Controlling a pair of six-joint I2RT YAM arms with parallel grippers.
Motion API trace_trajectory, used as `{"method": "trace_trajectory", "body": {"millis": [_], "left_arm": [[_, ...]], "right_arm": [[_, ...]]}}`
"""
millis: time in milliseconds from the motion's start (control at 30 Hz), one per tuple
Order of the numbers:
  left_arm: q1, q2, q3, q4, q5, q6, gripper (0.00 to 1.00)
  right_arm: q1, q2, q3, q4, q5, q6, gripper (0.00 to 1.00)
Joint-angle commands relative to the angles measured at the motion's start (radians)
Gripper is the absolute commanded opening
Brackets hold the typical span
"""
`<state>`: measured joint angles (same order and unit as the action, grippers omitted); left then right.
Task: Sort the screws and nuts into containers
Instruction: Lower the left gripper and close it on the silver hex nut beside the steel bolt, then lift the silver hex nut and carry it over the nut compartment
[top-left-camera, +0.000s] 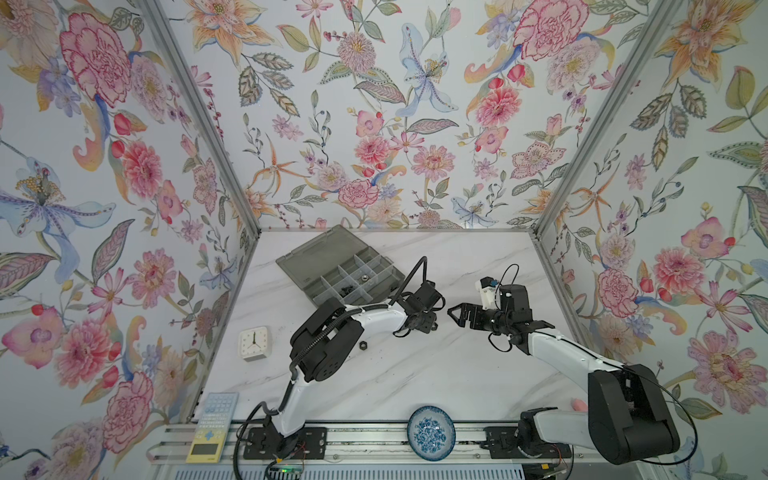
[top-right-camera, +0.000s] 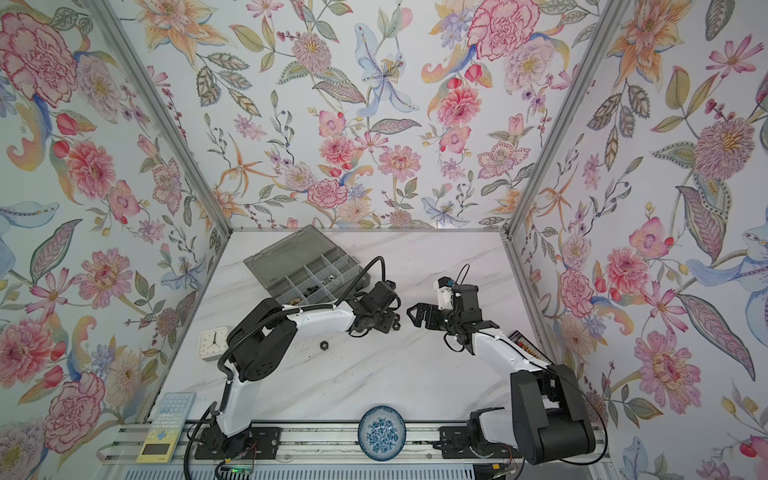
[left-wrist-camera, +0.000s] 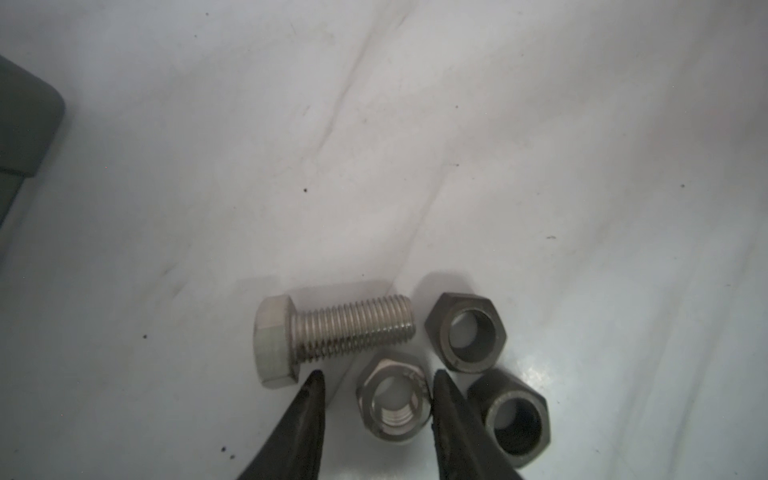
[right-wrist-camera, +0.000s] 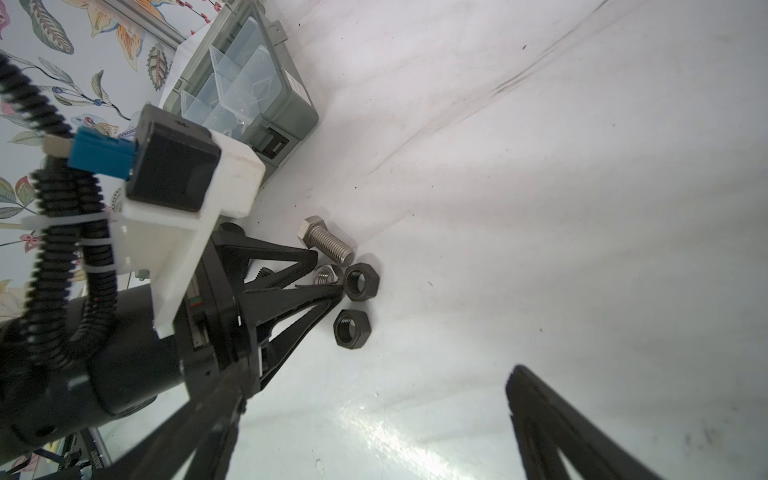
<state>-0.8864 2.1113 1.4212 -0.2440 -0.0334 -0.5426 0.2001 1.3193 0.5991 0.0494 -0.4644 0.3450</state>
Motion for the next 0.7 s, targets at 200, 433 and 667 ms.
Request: {"method": "trace_trajectory", "body": {"millis": [200, 433, 667], "left_arm": [[-0.022, 0.013, 0.002, -0.048, -0.006, -0.007, 0.31], [-0.022, -0.014, -0.016, -0.043, -0.018, -0.005, 0.14], [-0.012, -0.12, -0.046, -0.035, -0.034, 0.02, 0.07]], "right_arm": [[-0.008, 0.002, -0.013, 0.014, -0.01, -0.007, 0.99], [-0.009, -0.001, -0.013, 0.014, -0.012, -0.005, 0.99], [-0.009, 0.001, -0.01, 0.017, -0.016, -0.002, 0.99]]}}
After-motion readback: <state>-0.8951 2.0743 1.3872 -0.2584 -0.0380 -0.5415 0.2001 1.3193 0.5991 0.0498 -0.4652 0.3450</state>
